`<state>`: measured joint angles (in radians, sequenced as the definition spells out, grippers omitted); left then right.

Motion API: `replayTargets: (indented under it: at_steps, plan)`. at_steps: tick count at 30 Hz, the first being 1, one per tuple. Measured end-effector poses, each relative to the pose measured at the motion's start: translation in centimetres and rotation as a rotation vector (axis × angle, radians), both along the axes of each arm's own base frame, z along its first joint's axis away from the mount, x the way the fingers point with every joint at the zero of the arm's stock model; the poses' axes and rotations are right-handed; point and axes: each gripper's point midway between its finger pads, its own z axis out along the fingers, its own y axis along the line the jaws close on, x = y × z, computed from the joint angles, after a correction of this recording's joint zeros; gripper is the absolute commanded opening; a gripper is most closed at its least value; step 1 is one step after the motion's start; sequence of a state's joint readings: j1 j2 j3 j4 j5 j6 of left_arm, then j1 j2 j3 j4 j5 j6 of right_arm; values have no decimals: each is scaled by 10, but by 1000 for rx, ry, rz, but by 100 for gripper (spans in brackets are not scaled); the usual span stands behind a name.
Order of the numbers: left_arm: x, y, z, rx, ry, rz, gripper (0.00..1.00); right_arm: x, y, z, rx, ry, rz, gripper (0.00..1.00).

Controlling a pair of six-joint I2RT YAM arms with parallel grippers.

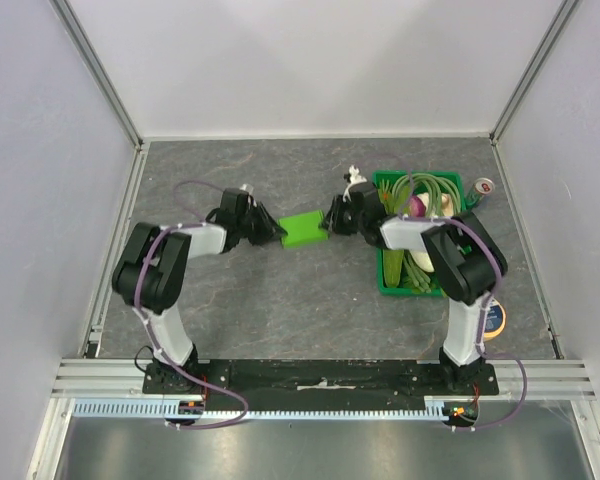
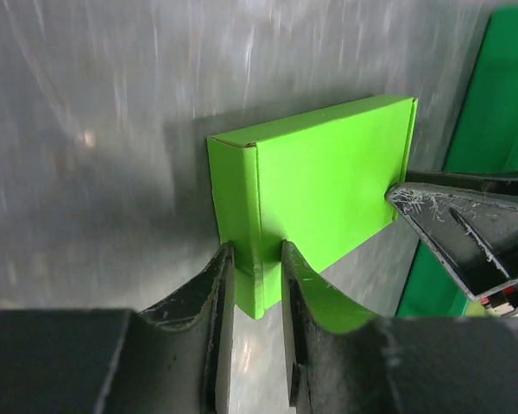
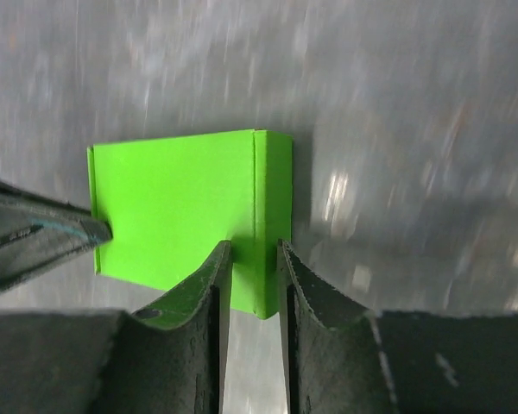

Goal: Fold the paper box

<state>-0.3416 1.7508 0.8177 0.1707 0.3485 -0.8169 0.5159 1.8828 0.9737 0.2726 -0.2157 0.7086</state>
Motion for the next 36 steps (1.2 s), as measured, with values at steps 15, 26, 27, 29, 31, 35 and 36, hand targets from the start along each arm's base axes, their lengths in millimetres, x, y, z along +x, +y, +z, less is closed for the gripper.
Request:
replayTargets:
  at_steps: [15, 26, 27, 29, 31, 35, 36]
  plan:
    - [227, 0, 9, -46, -128, 118, 27, 236, 2, 8, 86, -228, -188, 34]
    - [297, 19, 11, -78, -228, 156, 27, 263, 12, 8, 183, -252, -225, 36]
    - [300, 20, 12, -80, -235, 157, 27, 264, 12, 7, 189, -254, -228, 36]
    - [303, 21, 11, -81, -240, 159, 26, 266, 13, 7, 199, -257, -231, 36]
    - [303, 21, 11, -83, -244, 159, 26, 266, 13, 7, 201, -256, -232, 38]
    - [304, 21, 12, -84, -244, 161, 27, 270, 14, 8, 206, -263, -235, 44]
    - [304, 21, 12, -85, -243, 160, 28, 270, 15, 8, 205, -265, -235, 47]
